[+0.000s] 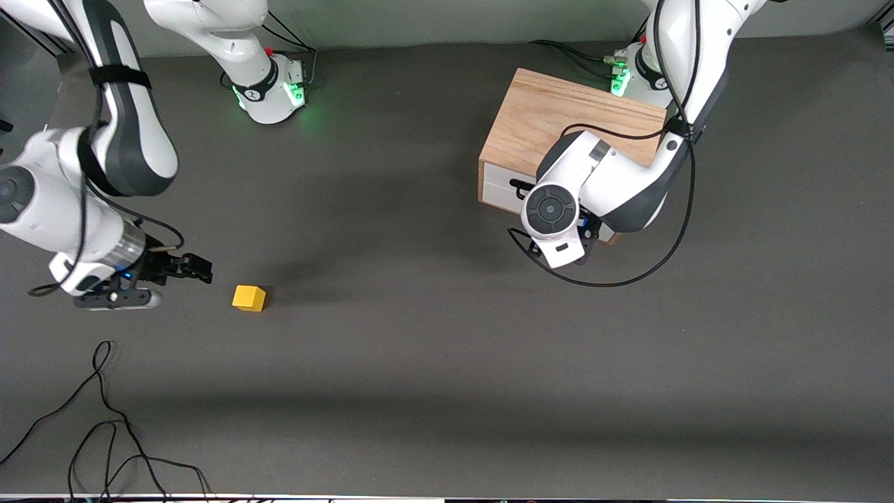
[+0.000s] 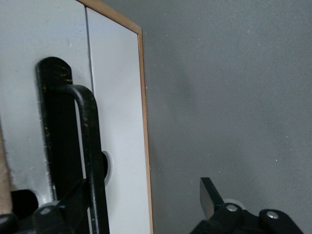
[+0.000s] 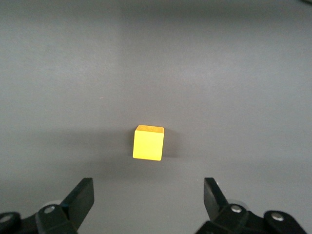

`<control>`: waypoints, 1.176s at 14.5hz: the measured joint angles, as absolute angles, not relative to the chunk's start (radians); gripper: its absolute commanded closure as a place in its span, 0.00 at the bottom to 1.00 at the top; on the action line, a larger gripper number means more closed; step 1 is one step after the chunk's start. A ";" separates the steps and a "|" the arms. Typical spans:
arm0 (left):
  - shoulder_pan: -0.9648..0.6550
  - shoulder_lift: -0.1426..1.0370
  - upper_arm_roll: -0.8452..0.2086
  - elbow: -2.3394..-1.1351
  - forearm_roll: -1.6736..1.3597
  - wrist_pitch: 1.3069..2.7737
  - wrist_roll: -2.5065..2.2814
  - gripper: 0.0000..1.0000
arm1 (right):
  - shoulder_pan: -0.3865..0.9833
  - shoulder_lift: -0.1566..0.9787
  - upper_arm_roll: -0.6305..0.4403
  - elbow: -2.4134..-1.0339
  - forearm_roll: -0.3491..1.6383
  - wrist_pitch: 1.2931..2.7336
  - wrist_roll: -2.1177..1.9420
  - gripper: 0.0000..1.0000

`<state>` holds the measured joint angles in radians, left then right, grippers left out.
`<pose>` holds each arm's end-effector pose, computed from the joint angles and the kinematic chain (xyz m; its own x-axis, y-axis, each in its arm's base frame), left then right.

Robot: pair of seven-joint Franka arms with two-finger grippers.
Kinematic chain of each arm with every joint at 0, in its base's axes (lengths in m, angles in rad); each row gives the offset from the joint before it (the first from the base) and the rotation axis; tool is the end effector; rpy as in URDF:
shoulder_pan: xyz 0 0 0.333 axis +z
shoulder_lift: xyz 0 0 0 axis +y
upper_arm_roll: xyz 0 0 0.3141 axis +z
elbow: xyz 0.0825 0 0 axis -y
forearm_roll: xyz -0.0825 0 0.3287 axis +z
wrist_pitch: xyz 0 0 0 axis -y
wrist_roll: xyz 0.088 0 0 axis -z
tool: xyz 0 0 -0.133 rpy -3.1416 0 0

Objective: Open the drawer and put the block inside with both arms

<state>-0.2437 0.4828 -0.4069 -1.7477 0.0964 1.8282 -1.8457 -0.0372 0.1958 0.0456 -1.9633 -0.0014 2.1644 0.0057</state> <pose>0.4616 -0.3168 0.2980 0.3969 0.9178 -0.0071 0.8532 -0.3718 -0.3659 0.5499 0.0036 0.3788 1.0000 0.0026 0.0055 0.0026 -1.0000 -0.0077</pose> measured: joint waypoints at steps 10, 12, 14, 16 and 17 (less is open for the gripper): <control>-0.243 0.496 -0.402 -1.735 0.111 1.842 -1.848 0.00 | -0.031 0.388 0.050 -2.030 -0.001 2.415 0.006 0.00; -0.243 0.510 -0.402 -1.713 0.118 1.843 -1.849 0.00 | -0.029 0.406 0.052 -2.044 -0.001 2.438 0.006 0.00; -0.243 0.532 -0.402 -1.680 0.130 1.843 -1.849 0.00 | -0.029 0.421 0.052 -2.047 -0.001 2.457 0.006 0.00; -0.243 0.558 -0.406 -1.645 0.142 1.834 -1.850 0.00 | -0.029 0.439 0.052 -2.050 -0.001 2.472 0.006 0.00; -0.243 0.567 -0.408 -1.632 0.146 1.830 -1.851 0.00 | -0.029 0.448 0.052 -2.051 -0.001 2.475 0.006 0.00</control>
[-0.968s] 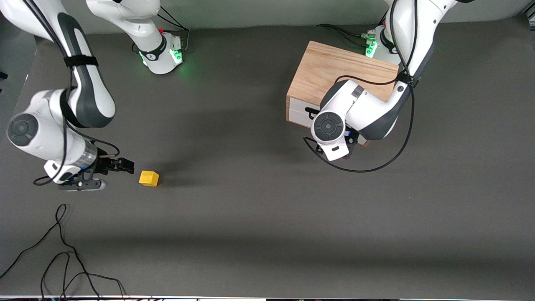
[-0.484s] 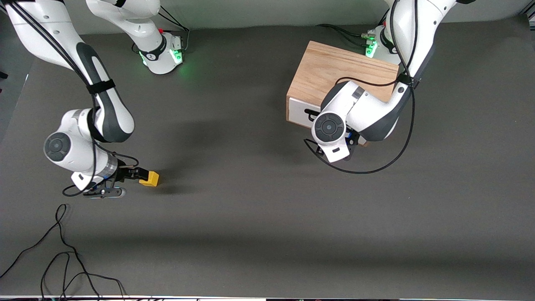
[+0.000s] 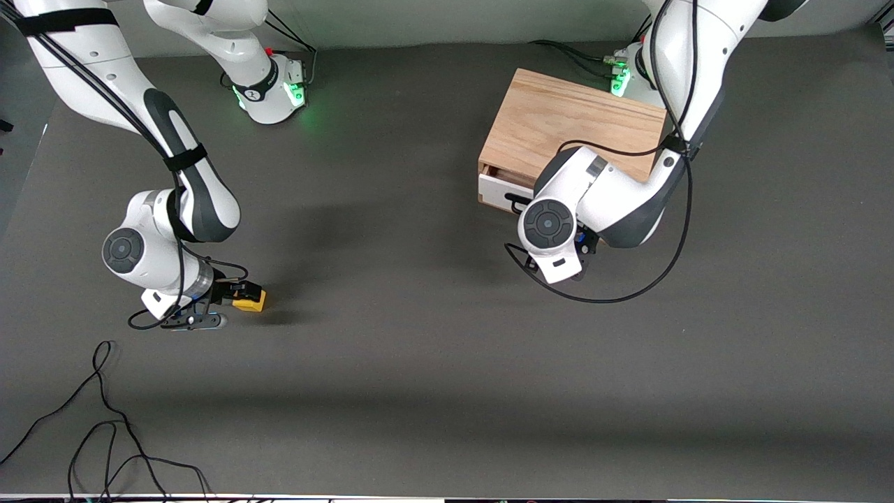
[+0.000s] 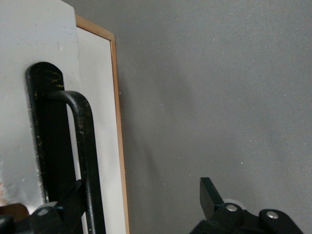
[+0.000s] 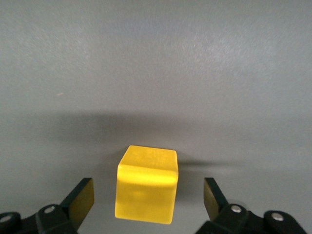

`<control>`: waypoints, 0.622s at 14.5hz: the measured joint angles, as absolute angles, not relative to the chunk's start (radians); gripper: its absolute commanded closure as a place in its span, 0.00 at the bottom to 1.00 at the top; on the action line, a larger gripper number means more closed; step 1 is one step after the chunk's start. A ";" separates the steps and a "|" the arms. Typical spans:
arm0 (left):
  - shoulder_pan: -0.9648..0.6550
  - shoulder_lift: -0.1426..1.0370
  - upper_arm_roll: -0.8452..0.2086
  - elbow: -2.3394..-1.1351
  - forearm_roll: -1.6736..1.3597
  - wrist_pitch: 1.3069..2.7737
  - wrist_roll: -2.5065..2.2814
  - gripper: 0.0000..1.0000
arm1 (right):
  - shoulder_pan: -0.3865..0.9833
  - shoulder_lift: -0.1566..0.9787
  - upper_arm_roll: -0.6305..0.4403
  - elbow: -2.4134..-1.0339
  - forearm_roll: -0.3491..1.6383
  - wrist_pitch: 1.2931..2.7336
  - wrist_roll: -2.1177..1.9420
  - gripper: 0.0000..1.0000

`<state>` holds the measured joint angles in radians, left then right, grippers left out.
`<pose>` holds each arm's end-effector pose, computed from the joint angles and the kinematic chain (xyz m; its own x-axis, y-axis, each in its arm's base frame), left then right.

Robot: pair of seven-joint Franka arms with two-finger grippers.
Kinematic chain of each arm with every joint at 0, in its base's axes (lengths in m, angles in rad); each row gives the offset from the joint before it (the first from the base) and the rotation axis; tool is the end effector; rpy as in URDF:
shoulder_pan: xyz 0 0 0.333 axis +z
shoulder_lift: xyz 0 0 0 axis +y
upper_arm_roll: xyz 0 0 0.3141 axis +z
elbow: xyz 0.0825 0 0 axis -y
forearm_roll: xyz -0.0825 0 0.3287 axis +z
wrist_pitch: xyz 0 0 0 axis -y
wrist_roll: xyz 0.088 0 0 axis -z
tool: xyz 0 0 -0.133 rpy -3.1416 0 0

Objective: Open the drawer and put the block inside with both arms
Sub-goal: 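Pull the drawer open with the left gripper while the right gripper grasps the cube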

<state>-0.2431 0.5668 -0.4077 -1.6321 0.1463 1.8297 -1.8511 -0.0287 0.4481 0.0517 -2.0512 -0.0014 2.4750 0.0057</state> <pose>0.4927 -0.3233 0.2924 0.3970 0.9178 -0.0024 0.8676 -0.3761 -0.3253 0.5581 0.0122 0.2318 0.9996 0.0138 -0.0239 0.0133 -0.9997 -0.0214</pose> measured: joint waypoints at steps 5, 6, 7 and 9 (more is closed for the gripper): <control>-0.247 0.615 -0.408 -1.547 0.181 1.883 -1.851 0.00 | -0.029 0.485 0.051 -2.053 -0.001 2.498 0.006 0.12; -0.250 0.629 -0.408 -1.524 0.183 1.887 -1.851 0.00 | -0.029 0.488 0.051 -2.053 -0.001 2.499 0.006 0.23; -0.254 0.644 -0.408 -1.502 0.185 1.887 -1.851 0.00 | -0.029 0.490 0.051 -2.053 -0.001 2.499 0.006 0.31; -0.258 0.664 -0.408 -1.472 0.202 1.897 -1.851 0.00 | -0.029 0.490 0.051 -2.053 -0.001 2.500 0.006 0.46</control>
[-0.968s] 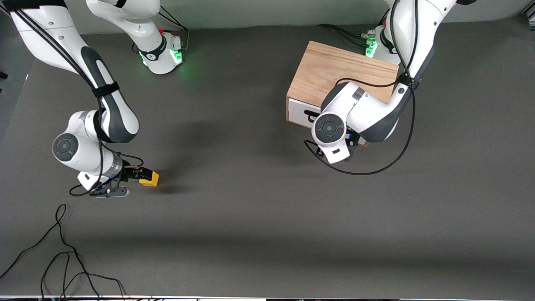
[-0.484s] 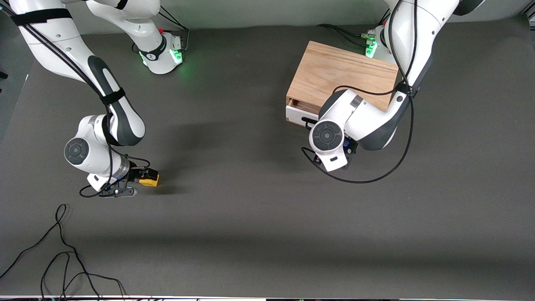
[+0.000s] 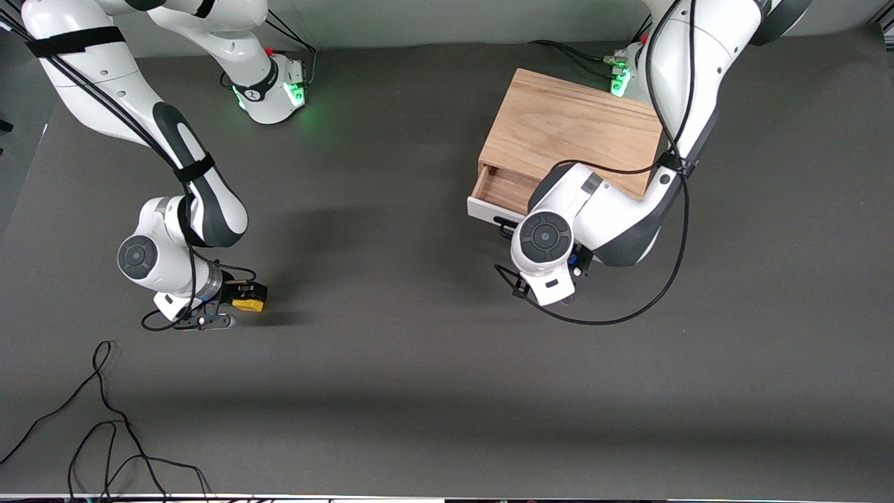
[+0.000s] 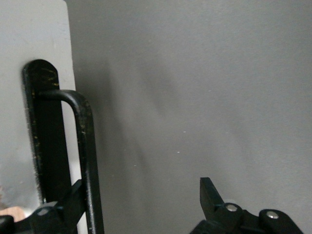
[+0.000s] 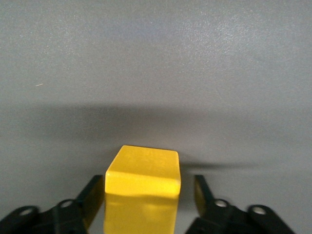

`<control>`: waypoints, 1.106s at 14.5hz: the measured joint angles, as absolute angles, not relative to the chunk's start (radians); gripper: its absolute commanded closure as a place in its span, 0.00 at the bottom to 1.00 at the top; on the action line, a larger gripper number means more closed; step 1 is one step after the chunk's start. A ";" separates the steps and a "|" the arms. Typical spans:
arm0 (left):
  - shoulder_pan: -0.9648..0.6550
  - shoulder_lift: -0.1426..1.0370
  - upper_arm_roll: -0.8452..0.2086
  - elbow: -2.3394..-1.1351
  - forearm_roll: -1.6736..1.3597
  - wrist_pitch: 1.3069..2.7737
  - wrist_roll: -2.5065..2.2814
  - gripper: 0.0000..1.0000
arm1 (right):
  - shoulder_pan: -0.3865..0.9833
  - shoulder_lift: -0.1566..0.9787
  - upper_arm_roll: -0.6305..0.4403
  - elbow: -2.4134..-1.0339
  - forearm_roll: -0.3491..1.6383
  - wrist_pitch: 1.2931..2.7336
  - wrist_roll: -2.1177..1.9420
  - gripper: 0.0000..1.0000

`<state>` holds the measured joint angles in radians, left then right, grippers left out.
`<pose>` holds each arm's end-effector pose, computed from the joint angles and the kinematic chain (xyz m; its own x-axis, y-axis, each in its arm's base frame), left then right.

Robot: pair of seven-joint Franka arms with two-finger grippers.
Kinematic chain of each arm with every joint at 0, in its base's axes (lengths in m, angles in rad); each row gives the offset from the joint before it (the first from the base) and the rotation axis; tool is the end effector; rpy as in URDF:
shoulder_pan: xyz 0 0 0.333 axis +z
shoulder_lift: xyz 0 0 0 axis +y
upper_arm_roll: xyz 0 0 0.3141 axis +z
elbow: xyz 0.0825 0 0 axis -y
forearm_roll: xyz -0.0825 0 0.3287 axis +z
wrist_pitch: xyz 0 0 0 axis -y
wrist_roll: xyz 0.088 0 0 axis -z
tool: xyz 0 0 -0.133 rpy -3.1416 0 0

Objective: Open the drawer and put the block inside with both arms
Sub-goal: 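Pull the drawer open with the left gripper while the right gripper grasps the cube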

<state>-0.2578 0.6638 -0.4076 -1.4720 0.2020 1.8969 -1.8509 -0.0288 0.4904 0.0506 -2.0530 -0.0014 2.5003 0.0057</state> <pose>0.5372 -0.3429 0.2972 0.3995 0.9166 -0.0182 0.8981 -0.3953 -0.1930 0.5561 0.0117 0.2097 0.9990 0.0123 -0.0426 0.0113 -0.9997 -0.0228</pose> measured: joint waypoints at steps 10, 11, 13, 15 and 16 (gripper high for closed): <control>-0.266 0.694 -0.408 -1.426 0.265 2.083 -1.851 0.00 | -0.029 0.486 0.050 -2.040 -0.001 2.495 0.006 0.92; -0.266 0.694 -0.408 -1.423 0.267 2.091 -1.851 0.00 | -0.029 0.481 0.050 -2.029 -0.001 2.472 0.006 0.94; -0.267 0.696 -0.406 -1.401 0.284 2.118 -1.851 0.00 | -0.029 0.463 0.050 -1.977 -0.001 2.361 0.006 1.00; -0.267 0.697 -0.397 -1.372 0.290 2.132 -1.851 0.00 | -0.029 0.439 0.050 -1.908 -0.001 2.235 0.006 1.00; -0.266 0.697 -0.391 -1.350 0.292 2.135 -1.851 0.00 | -0.029 0.426 0.051 -1.869 -0.001 2.172 0.006 1.00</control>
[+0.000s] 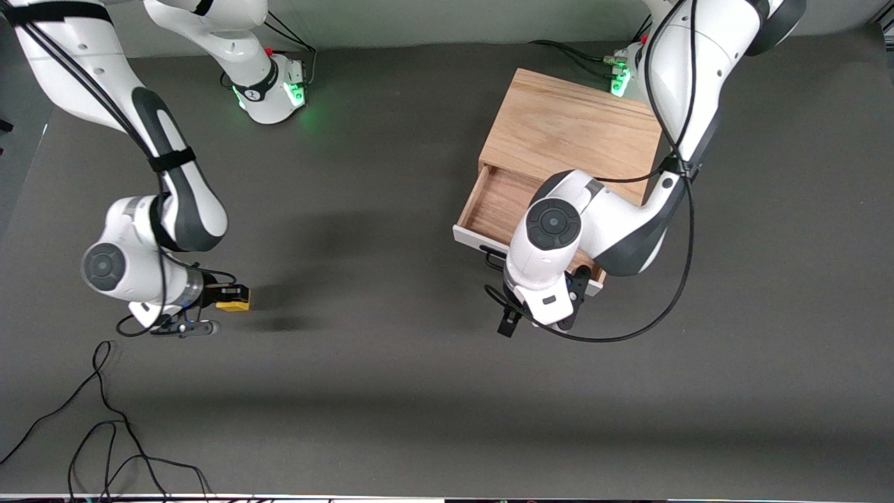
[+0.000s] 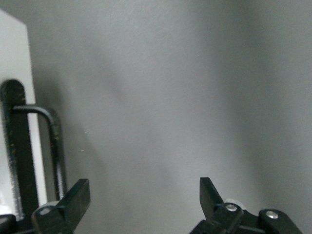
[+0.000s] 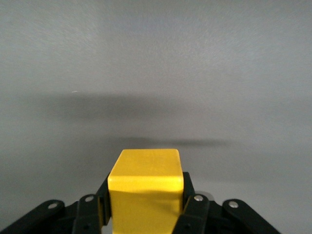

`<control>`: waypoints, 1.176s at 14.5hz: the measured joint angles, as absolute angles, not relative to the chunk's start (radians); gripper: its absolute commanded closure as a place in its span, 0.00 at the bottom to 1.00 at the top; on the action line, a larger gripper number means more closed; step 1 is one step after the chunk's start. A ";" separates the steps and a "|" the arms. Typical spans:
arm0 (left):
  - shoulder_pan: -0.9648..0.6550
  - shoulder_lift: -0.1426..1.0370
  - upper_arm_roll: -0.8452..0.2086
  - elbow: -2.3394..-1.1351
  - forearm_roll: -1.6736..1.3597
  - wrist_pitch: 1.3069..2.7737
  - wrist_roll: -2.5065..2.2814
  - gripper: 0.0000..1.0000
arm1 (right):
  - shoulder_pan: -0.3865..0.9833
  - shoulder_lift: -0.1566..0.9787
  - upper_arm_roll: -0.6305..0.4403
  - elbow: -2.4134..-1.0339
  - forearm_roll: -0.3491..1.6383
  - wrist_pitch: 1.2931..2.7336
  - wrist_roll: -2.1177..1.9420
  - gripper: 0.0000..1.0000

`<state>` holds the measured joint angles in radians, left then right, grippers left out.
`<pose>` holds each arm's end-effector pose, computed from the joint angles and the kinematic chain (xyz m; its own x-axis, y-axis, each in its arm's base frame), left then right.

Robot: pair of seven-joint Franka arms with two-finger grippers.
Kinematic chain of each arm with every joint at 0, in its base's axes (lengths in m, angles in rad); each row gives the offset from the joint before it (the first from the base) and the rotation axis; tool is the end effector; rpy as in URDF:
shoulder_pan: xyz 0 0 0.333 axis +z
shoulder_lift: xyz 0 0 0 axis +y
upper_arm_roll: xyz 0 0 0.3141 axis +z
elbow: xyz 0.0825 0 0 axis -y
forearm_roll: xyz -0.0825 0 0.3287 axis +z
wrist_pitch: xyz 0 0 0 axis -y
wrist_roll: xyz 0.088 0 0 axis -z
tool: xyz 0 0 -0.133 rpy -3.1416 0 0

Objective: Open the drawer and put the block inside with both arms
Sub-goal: 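Pull the drawer open with the left gripper while the right gripper grasps the cube, then raise the left gripper while the right gripper carries the cube over the drawer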

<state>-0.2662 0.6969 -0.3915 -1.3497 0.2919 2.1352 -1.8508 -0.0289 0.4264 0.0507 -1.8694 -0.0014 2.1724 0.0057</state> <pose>0.5964 -0.3585 0.3431 0.4056 0.9138 -0.0214 0.9062 -0.3990 0.1402 0.5766 0.0109 0.2861 0.9923 0.0148 -0.1227 0.0125 -0.9997 -0.0192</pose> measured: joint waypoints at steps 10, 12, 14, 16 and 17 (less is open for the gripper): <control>-0.028 0.443 -0.382 -1.165 0.130 1.647 -1.206 0.00 | 0.043 0.394 0.157 -1.432 0.004 1.707 0.280 1.00; 0.052 0.389 -0.381 -1.172 0.086 1.509 -0.982 0.00 | 0.074 0.399 0.247 -1.374 0.004 1.678 0.457 1.00; 0.142 0.338 -0.381 -1.198 0.060 1.423 -0.750 0.00 | 0.116 0.413 0.321 -1.339 0.004 1.672 0.643 1.00; 0.221 0.283 -0.381 -1.244 0.040 1.381 -0.550 0.00 | 0.188 0.448 0.363 -1.280 0.004 1.673 0.820 1.00; 0.249 0.255 -0.380 -1.270 0.038 1.365 -0.461 0.00 | 0.239 0.472 0.369 -1.238 0.004 1.676 0.902 1.00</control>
<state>0.2495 0.2548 -0.3803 -1.2696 0.0376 1.3651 -0.4605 0.2393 0.4718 0.3693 -1.2377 0.0041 1.6759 0.9023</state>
